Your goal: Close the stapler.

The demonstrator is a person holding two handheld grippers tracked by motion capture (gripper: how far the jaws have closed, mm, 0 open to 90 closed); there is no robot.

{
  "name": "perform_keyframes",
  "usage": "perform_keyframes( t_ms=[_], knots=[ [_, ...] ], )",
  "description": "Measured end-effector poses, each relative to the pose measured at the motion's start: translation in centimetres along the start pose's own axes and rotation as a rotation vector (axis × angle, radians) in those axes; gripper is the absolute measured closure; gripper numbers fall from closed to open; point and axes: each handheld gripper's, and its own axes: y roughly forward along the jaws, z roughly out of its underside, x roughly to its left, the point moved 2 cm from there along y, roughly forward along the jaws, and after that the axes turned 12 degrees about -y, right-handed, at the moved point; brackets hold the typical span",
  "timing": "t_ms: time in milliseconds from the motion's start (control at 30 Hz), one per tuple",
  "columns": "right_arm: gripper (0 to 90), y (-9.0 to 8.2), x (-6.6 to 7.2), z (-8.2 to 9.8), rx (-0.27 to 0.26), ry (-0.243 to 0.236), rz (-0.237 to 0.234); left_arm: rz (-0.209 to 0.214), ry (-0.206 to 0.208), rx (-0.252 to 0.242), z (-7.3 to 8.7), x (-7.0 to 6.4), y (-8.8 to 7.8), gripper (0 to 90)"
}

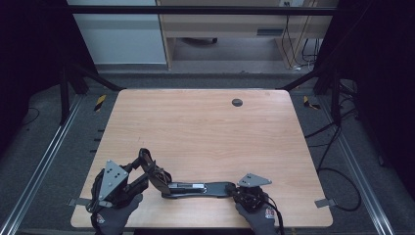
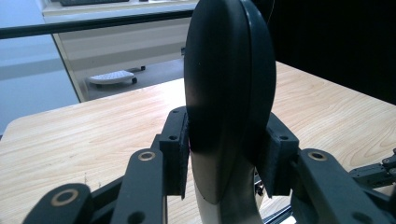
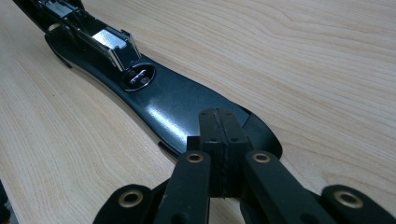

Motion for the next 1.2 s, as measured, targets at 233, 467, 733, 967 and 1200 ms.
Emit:
perform_keyframes(
  t_ms=[233,467,733,967,1200],
  knots=[
    [90.0,0.0,0.0,0.0,-0.002,-0.001,0.0,0.001,0.028,0.0,-0.1,-0.8,0.4,59.2],
    [90.0,0.0,0.0,0.0,-0.002,0.0,-0.001,0.0,0.047,0.003,-0.2,-1.2,0.7,59.1],
    [90.0,0.0,0.0,0.0,-0.006,0.001,-0.005,-0.001,0.077,0.012,-0.3,-1.8,1.1,59.0],
    [90.0,0.0,0.0,0.0,-0.005,0.001,-0.004,-0.003,0.106,0.018,-0.4,-2.5,1.5,58.9],
    [90.0,0.0,0.0,0.0,-0.004,0.001,-0.004,-0.005,0.126,0.024,-0.4,-2.8,1.6,58.8]
  ],
)
